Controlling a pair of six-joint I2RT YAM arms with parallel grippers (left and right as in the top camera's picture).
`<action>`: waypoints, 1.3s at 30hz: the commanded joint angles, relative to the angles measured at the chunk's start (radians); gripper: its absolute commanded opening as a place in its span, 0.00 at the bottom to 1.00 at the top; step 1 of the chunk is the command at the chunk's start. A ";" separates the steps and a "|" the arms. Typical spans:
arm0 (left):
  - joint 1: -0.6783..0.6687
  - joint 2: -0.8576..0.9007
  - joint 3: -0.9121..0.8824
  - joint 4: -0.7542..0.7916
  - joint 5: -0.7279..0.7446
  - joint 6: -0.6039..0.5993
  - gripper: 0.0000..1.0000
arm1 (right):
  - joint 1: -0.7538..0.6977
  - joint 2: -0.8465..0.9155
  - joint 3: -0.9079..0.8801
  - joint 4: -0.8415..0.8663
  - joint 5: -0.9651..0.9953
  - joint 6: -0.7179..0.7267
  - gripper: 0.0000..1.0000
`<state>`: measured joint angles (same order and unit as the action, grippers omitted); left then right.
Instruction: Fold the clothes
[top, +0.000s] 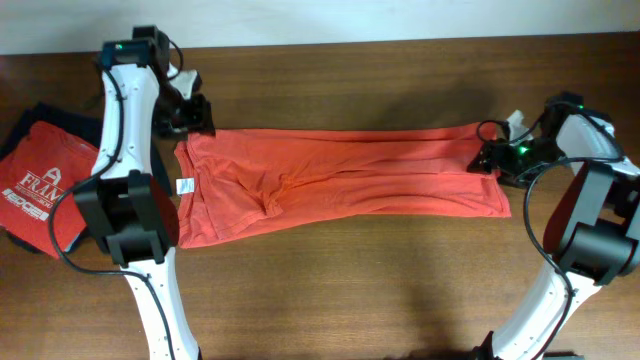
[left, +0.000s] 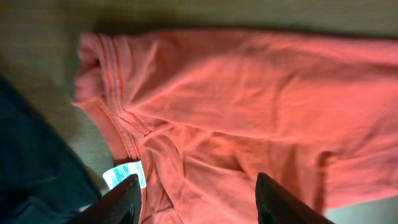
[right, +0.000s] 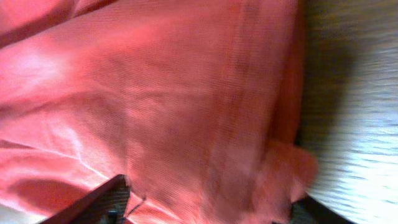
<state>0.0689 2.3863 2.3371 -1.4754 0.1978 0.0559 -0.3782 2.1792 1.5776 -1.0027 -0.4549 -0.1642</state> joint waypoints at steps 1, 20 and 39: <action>0.007 0.002 0.142 -0.050 0.027 0.005 0.59 | 0.033 0.036 -0.039 -0.006 -0.035 -0.015 0.60; 0.007 -0.022 0.468 -0.212 0.023 0.020 0.59 | -0.133 -0.068 -0.038 -0.038 -0.059 0.045 0.17; 0.007 -0.035 0.475 -0.210 0.016 0.028 0.58 | -0.106 -0.061 -0.039 0.002 0.072 0.120 0.47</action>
<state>0.0689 2.3863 2.7941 -1.6852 0.2100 0.0635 -0.4889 2.1407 1.5497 -1.0157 -0.4530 -0.0910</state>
